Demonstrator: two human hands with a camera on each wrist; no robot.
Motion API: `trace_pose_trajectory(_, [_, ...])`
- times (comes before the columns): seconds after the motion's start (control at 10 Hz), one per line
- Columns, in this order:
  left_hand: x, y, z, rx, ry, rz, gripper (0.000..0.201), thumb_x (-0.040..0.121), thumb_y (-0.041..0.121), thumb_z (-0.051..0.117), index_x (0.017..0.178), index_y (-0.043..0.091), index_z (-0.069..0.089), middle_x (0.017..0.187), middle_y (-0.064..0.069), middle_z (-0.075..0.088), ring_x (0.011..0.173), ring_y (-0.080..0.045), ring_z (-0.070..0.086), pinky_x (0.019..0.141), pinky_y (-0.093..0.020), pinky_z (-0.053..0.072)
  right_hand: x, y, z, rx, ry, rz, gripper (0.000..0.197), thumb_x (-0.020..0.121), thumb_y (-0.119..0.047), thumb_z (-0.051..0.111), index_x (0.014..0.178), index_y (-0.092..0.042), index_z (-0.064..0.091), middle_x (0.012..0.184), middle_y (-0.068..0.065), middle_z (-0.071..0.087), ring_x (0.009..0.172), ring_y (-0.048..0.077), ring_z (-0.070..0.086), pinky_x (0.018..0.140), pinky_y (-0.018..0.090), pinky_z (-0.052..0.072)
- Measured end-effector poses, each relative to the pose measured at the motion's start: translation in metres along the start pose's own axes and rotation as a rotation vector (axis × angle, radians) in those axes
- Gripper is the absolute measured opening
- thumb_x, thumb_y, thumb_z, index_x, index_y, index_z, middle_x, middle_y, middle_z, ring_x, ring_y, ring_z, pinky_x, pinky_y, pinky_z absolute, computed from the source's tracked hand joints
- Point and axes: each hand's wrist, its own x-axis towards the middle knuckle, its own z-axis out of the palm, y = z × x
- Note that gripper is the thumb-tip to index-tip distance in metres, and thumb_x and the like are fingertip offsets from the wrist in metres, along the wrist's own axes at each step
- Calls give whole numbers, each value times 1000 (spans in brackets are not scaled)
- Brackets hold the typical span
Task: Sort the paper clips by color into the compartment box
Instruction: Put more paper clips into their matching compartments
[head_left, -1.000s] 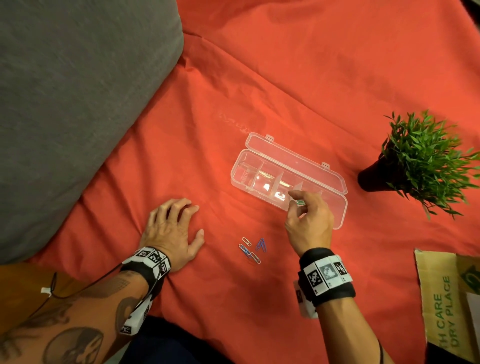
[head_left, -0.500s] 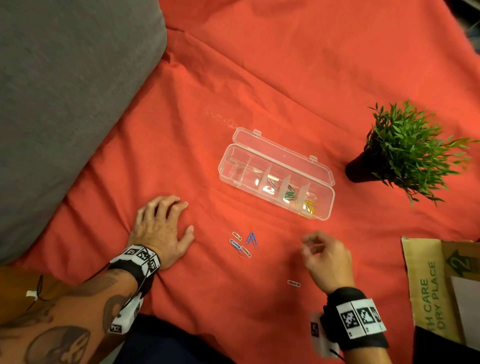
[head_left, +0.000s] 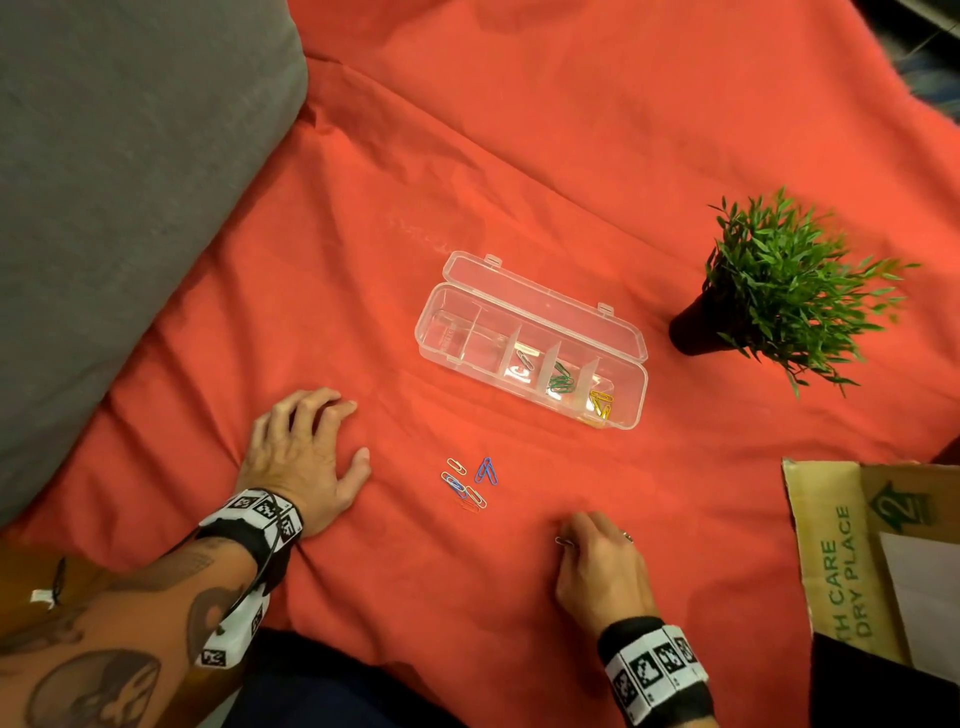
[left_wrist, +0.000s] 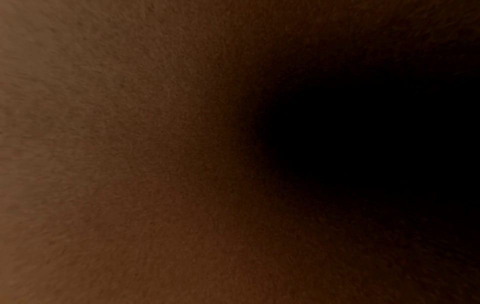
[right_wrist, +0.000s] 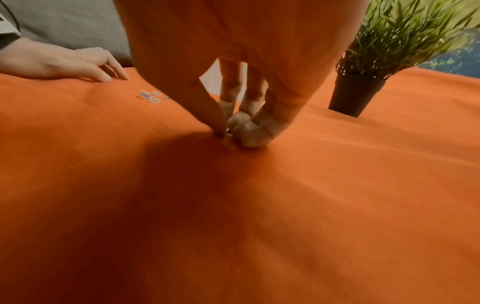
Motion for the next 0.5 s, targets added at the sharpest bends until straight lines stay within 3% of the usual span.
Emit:
trace_pose_trajectory(0.1, [0, 0, -1, -2, -1, 1, 64, 79, 58, 50, 131, 22, 57, 141, -2, 51, 131, -34, 44, 103, -54, 39, 1, -7, 5, 29, 17, 67, 21, 68, -1, 59, 82, -17, 56, 77, 7, 59, 64, 39, 61, 50, 42, 46])
trace_pose_trajectory(0.2, [0, -1, -1, -1, 0, 2, 64, 79, 58, 50, 131, 22, 57, 141, -2, 51, 131, -33, 44, 103, -54, 39, 8, -13, 2, 86, 6, 66, 20, 69, -3, 56, 83, -18, 55, 80, 7, 63, 70, 38, 63, 56, 42, 49])
trace_pose_trajectory(0.3, [0, -1, 0, 0, -4, 2, 64, 79, 58, 50, 132, 23, 56, 142, -1, 51, 132, -33, 44, 104, -53, 39, 25, -21, -13, 163, 26, 13, 15, 72, -8, 59, 80, -20, 56, 75, -3, 61, 69, 30, 63, 59, 33, 47])
trace_pose_trajectory(0.4, [0, -2, 0, -3, -7, 0, 64, 79, 58, 50, 132, 23, 56, 142, -1, 51, 132, -33, 44, 105, -53, 38, 52, -39, -37, 239, 144, -40, 16, 72, -9, 64, 79, -22, 57, 69, -12, 55, 61, 12, 53, 61, 17, 36])
trace_pose_trajectory(0.5, [1, -2, -1, -6, -10, -4, 64, 79, 58, 50, 132, 23, 56, 142, -1, 51, 132, -33, 45, 105, -53, 38, 77, -63, -65, 325, 288, -79, 16, 73, -7, 64, 80, -21, 59, 68, -11, 58, 60, 4, 54, 60, 8, 37])
